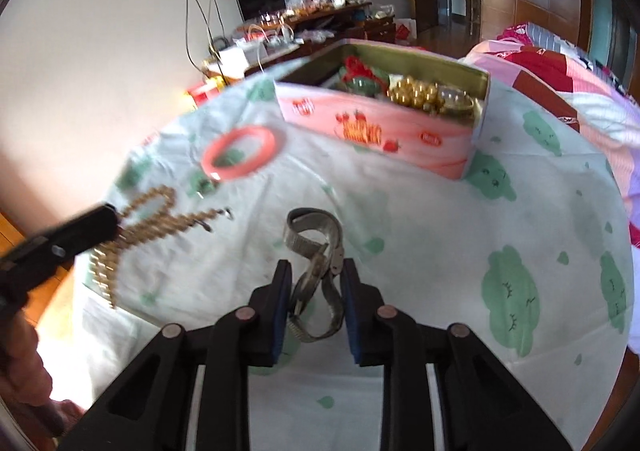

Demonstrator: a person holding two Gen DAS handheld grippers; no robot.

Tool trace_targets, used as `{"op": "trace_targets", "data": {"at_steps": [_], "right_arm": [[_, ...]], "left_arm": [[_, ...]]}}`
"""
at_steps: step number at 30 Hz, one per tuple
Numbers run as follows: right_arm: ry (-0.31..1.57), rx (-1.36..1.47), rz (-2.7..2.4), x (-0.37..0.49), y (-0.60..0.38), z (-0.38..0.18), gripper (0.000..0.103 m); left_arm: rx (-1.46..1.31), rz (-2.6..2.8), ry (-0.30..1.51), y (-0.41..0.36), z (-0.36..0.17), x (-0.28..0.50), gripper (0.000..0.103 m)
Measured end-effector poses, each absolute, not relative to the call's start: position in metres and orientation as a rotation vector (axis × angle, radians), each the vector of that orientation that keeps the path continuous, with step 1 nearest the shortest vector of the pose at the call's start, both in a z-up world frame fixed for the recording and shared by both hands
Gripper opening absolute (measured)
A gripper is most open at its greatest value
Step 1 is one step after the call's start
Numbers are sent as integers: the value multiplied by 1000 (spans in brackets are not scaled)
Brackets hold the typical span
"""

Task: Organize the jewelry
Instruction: 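Lift the pearl necklace and watch with both tools and carry them over the tin, then lower the necklace and watch into the tin and open both tools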

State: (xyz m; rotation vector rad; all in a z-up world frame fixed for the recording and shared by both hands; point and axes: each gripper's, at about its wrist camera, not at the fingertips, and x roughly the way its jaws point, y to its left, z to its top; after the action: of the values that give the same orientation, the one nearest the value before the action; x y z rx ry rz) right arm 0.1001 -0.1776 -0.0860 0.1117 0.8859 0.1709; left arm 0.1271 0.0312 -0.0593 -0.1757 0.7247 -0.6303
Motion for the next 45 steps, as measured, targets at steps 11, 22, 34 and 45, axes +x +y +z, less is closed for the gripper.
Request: {"op": "trace_targets", "data": {"at_steps": [11, 22, 34, 45], "right_arm": [[671, 287, 207, 105, -200, -20, 27], [534, 363, 39, 163, -254, 1, 27], [649, 403, -49, 243, -276, -53, 27], [688, 312, -96, 252, -274, -75, 28]], "left_arm": [[-181, -646, 601, 17, -22, 148, 5], [-186, -656, 521, -27, -2, 217, 5], [-154, -629, 619, -84, -41, 279, 5], [-40, -615, 699, -114, -74, 286, 6]]}}
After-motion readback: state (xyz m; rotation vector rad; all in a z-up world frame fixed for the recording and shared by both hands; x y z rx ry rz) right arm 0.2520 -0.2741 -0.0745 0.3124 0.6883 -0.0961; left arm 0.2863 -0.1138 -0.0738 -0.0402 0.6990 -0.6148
